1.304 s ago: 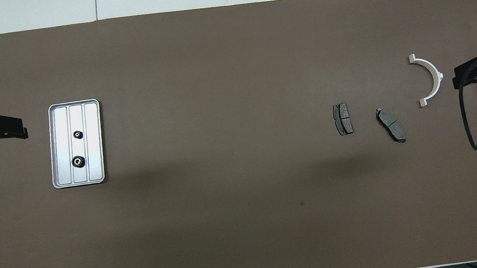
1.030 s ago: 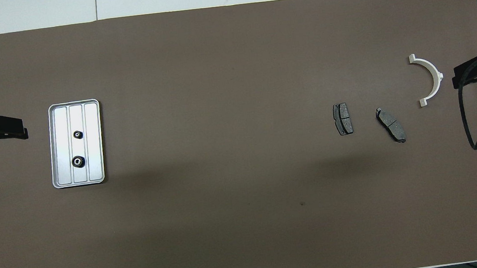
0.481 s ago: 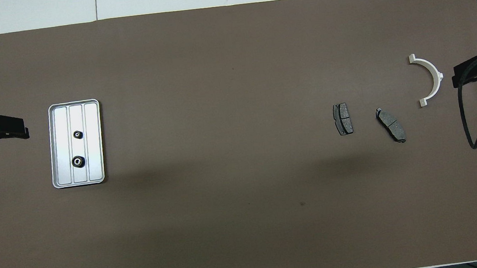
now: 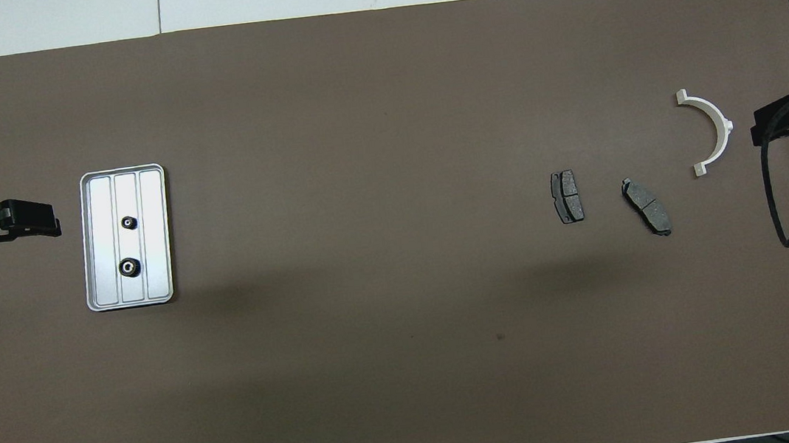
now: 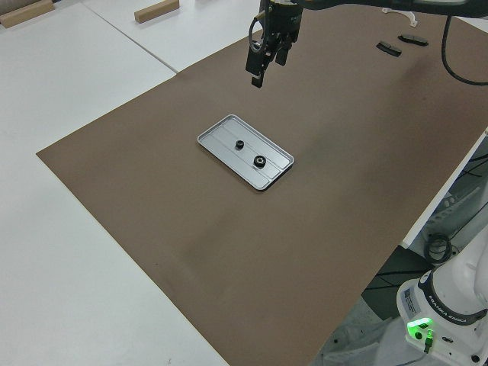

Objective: Place bearing gear from tray to pile

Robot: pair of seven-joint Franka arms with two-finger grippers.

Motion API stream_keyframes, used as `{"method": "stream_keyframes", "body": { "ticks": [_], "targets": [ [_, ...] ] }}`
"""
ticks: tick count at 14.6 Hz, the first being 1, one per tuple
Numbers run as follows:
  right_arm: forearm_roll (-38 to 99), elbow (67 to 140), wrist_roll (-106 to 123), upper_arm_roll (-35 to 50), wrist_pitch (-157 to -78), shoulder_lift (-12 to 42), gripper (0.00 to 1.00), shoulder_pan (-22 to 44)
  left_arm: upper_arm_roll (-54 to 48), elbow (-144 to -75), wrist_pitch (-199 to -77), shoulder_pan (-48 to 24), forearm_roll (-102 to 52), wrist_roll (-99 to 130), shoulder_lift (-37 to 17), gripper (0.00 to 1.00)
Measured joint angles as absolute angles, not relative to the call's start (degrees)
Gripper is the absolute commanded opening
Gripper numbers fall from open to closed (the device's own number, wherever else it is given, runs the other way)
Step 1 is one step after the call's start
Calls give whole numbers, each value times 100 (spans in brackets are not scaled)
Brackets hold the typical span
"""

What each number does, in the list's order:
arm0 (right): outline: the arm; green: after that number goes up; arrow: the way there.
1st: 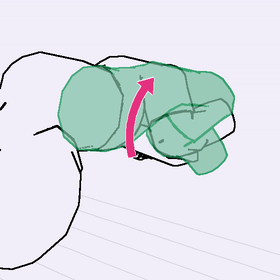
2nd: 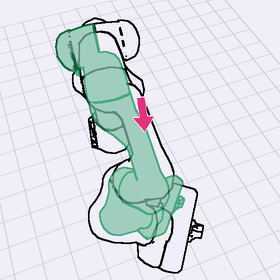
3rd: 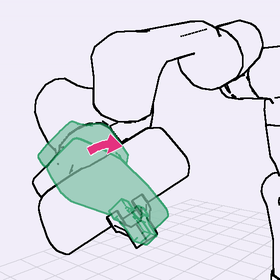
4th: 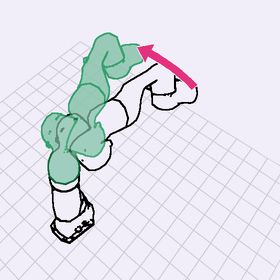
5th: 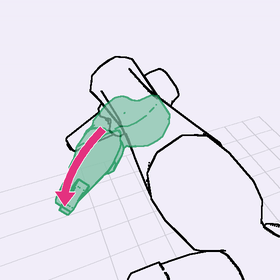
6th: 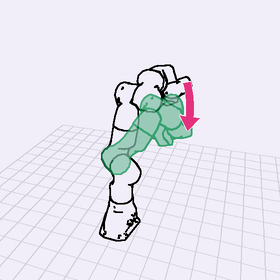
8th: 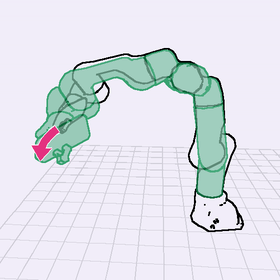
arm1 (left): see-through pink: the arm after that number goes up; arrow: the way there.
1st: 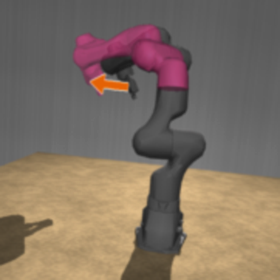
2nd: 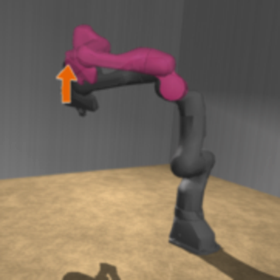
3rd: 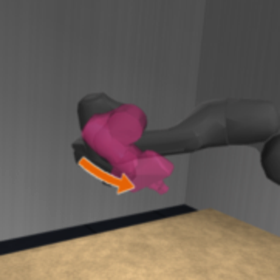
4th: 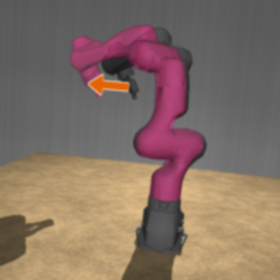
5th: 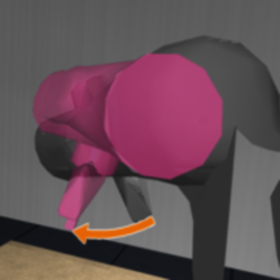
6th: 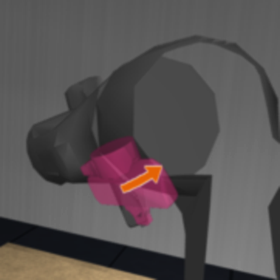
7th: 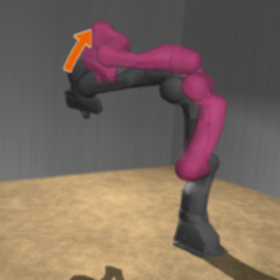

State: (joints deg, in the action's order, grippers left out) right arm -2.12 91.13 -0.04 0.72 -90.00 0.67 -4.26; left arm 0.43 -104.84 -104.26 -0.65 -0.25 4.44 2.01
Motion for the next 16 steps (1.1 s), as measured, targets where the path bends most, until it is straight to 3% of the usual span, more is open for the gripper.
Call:
{"method": "stream_keyframes", "body": {
  "ticks": [7,14,16],
  "targets": [
    [-212,9135,-4,69,-9071,59,100,-509,123,-11501,-11758,-27,-25,419,-44,100],
    [-212,9136,394,64,-9103,56,100,-872,104,-12169,-12861,-30,-25,411,-594,65],
    [-212,9134,416,63,-9115,54,100,-931,95,-12180,-12989,-38,-25,402,-803,62]
  ]
}}
